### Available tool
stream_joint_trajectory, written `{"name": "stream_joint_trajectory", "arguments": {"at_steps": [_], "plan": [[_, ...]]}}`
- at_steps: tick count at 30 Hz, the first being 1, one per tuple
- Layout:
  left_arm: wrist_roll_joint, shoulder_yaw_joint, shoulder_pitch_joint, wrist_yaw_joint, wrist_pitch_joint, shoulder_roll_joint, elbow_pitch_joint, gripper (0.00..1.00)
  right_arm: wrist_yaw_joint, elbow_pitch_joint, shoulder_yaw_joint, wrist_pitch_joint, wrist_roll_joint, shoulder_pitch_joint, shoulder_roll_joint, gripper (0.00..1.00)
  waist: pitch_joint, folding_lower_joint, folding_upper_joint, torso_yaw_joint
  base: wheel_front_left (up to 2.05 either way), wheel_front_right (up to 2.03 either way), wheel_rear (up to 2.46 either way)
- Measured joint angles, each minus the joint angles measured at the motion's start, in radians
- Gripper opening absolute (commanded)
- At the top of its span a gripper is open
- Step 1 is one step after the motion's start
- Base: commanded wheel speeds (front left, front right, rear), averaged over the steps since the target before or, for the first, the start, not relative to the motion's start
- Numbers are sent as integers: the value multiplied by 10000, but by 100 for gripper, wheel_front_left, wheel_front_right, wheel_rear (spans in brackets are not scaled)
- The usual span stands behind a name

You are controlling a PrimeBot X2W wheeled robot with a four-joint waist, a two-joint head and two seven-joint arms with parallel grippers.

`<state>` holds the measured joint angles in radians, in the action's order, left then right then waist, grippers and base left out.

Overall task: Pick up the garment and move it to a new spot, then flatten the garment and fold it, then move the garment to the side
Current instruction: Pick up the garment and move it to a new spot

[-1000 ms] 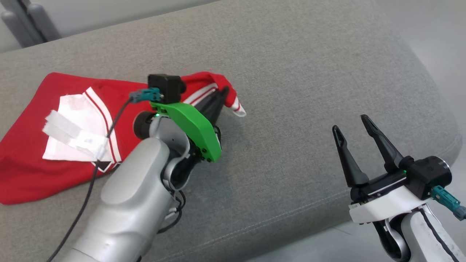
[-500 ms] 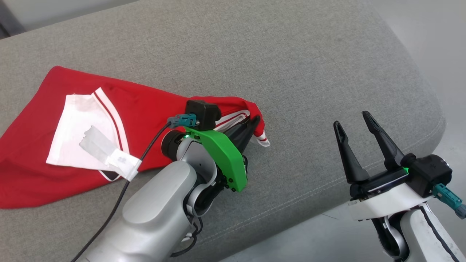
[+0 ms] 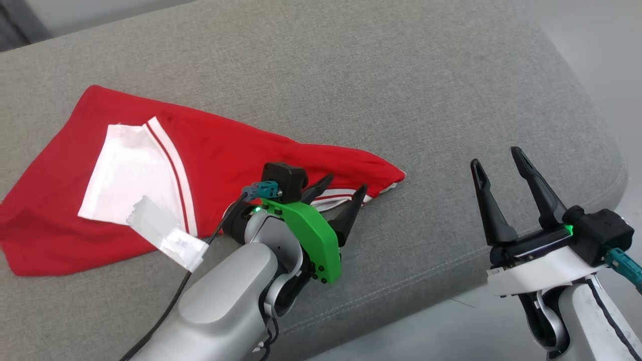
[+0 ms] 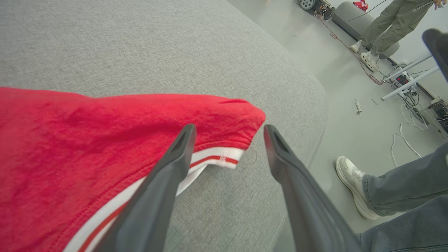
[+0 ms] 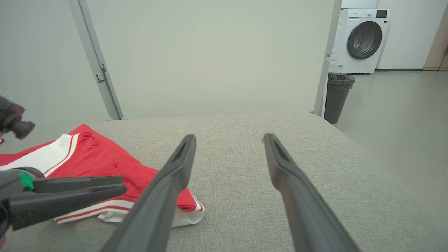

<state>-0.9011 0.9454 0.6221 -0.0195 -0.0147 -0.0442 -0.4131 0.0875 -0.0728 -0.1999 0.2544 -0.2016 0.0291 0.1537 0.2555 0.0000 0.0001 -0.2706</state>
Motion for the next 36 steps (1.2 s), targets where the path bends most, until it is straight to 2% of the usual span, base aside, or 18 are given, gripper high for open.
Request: {"name": "stream_joint_trajectory", "arguments": {"at_steps": [8,17,28,36], "plan": [[518,-349,-450,-278,-867,-171,-79,100,0,98,391,0,104,-305,104,100,-287,0,0,677,0,0,0],[541,-1235,-1579,-725,-2148,-1131,-31,100,0,230,867,0,178,-998,382,100,-800,0,0,1738,0,0,0],[746,-2075,-3166,-880,-2339,-1985,171,100,-12,487,1350,0,176,-2029,449,100,-1761,0,0,3223,0,0,0],[1181,-3108,-4163,-970,-2341,-2433,796,100,-10,522,1394,0,178,-2438,441,100,-2484,0,0,3695,0,0,0]]}}
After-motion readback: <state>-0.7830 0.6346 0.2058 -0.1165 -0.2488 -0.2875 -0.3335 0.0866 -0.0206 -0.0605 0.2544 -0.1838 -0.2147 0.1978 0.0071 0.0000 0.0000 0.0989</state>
